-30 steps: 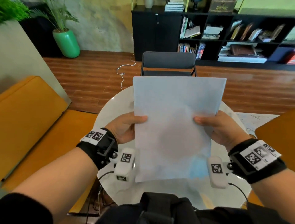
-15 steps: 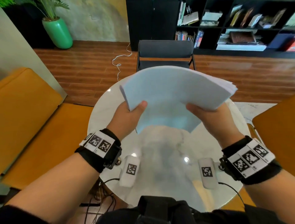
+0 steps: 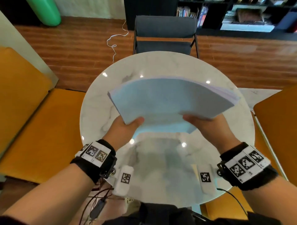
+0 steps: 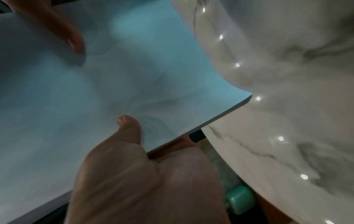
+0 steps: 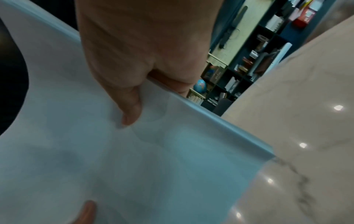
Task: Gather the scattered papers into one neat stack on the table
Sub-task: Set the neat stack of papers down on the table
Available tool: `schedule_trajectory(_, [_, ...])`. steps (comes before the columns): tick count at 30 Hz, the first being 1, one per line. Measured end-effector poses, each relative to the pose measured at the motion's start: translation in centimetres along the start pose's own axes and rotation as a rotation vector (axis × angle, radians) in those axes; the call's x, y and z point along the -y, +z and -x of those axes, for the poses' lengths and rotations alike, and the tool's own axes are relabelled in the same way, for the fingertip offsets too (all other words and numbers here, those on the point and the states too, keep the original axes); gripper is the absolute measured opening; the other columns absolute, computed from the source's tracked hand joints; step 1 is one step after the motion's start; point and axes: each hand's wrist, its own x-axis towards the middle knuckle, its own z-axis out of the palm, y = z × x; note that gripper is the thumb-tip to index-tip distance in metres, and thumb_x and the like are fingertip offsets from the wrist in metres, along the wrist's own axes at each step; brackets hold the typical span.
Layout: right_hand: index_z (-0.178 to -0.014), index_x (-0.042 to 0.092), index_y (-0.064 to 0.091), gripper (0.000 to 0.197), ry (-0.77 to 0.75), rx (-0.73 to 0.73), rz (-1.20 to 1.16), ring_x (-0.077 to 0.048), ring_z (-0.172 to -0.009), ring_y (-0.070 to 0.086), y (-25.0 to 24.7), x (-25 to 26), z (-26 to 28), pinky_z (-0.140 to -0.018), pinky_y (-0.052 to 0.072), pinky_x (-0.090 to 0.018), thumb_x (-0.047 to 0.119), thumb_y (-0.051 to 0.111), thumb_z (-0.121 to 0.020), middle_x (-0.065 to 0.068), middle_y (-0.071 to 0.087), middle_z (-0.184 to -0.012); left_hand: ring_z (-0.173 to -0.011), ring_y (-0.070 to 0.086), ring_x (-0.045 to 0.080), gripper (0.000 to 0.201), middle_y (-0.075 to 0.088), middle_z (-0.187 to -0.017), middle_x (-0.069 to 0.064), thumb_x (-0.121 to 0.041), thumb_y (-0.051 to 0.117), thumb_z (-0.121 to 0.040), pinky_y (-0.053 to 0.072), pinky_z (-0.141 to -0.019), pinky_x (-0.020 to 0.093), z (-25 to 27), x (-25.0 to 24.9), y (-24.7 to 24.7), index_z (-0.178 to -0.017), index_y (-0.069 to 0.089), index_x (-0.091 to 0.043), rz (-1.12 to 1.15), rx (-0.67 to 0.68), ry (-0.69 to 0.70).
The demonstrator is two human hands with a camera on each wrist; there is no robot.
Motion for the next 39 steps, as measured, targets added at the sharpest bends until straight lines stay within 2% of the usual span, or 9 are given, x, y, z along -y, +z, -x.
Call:
schedule_trajectory(6, [-0.084, 0.016, 0.071, 0.007, 0.26, 0.027, 0.146, -0.016, -0.078, 0.063, 1.9, -7.4, -0.1, -0.072, 0.047, -0.026, 0.012, 0.075, -0.079, 0.001, 0.068, -0.082, -0.108, 0.063, 0.019, 0.028, 0.068, -0.118, 0.006, -0.02, 0.061, -0.091, 0.042, -0.09, 0.025, -0.9, 6.3, 2.1, -0.117, 0.065, -0.012, -0.172, 0.078, -0.194])
schedule_trajectory(9, [-0.099, 0.009, 0.07, 0.017, 0.303, 0.054, 0.239, -0.019, -0.085, 0.064, 2.0, -10.7, -0.5, -0.071, 0.049, -0.015, 0.016, 0.069, -0.084, -0.005, 0.07, -0.093, -0.107, 0.061, 0.017, 0.034, 0.066, -0.118, 0.006, -0.021, 0.061, -0.091, 0.042, -0.092, 0.025, -1.7, 7.6, 2.3, -0.122, 0.063, -0.008, -0.18, 0.051, -0.24])
schedule_trajectory(12, [-0.098, 0.004, 0.061, 0.02, 0.3, 0.068, 0.362, -0.03, -0.089, 0.063, 2.2, -12.4, -0.6, -0.073, 0.048, -0.026, 0.021, 0.062, -0.087, -0.013, 0.069, -0.094, -0.113, 0.061, 0.022, 0.038, 0.065, -0.123, 0.007, -0.024, 0.062, -0.089, 0.045, -0.098, 0.031, -2.7, 8.0, 2.5, -0.124, 0.061, -0.01, -0.213, 0.022, -0.246])
schedule_trajectory(15, [-0.089, 0.01, 0.053, 0.008, 0.298, 0.063, 0.384, -0.021, -0.074, 0.055, 2.8, -12.4, -1.5, -0.059, 0.041, -0.016, 0.017, 0.056, -0.091, 0.0, 0.059, -0.078, -0.109, 0.058, 0.02, 0.039, 0.062, -0.126, 0.006, -0.024, 0.06, -0.09, 0.041, -0.091, 0.027, -3.9, 7.7, 3.0, -0.127, 0.057, -0.013, -0.232, -0.004, -0.23])
schedule_trajectory(19, [-0.099, 0.009, 0.053, 0.015, 0.422, 0.125, 0.383, -0.031, -0.07, 0.066, 3.3, -12.3, -4.1, -0.058, 0.053, -0.034, 0.02, 0.052, -0.089, -0.013, 0.067, -0.086, -0.12, 0.055, 0.028, 0.048, 0.057, -0.134, 0.009, -0.025, 0.059, -0.09, 0.04, -0.092, 0.026, -6.3, 6.9, 3.5, -0.134, 0.046, -0.011, -0.317, -0.011, -0.261])
schedule_trajectory(22, [-0.103, 0.005, 0.051, 0.016, 0.516, 0.158, 0.296, -0.031, -0.052, 0.063, 3.5, -12.4, -4.7, -0.038, 0.042, -0.025, 0.014, 0.05, -0.089, -0.02, 0.069, -0.086, -0.121, 0.054, 0.029, 0.062, 0.054, -0.137, 0.009, -0.026, 0.062, -0.087, 0.04, -0.093, 0.027, -6.9, 7.2, 3.6, -0.14, 0.034, -0.012, -0.337, -0.031, -0.295])
schedule_trajectory(26, [-0.106, 0.008, 0.047, 0.019, 0.54, 0.123, 0.257, -0.029, -0.047, 0.062, 3.6, -12.8, -4.8, -0.039, 0.041, -0.026, 0.015, 0.052, -0.089, -0.018, 0.069, -0.09, -0.135, 0.044, 0.026, 0.086, 0.037, -0.153, 0.002, -0.03, 0.062, -0.087, 0.034, -0.107, 0.03, -6.1, 8.1, 3.3, -0.153, 0.007, -0.024, -0.429, -0.045, -0.215])
schedule_trajectory(32, [-0.144, 0.034, 0.031, 0.061, 0.484, 0.114, 0.334, -0.019, -0.047, 0.064, 3.8, -12.8, -4.5, -0.042, 0.043, -0.012, 0.014, 0.048, -0.089, -0.008, 0.062, -0.105, -0.118, 0.056, 0.029, 0.081, 0.051, -0.137, 0.012, -0.046, 0.05, -0.087, 0.046, -0.101, 0.041, -5.6, 10.2, 2.2, -0.15, -0.001, -0.039, -0.685, 0.007, -0.151])
schedule_trajectory(39, [-0.139, 0.038, 0.045, 0.06, 0.417, 0.229, 0.571, -0.009, -0.056, 0.06, 4.0, -12.8, -5.3, -0.045, 0.042, -0.009, 0.009, 0.039, -0.088, -0.001, 0.048, -0.145, -0.116, 0.048, 0.03, 0.059, 0.046, -0.13, 0.011, -0.05, 0.038, -0.093, 0.045, -0.095, 0.042, -5.2, 9.4, 2.6, -0.148, 0.023, -0.036, -1.188, 0.01, -0.066])
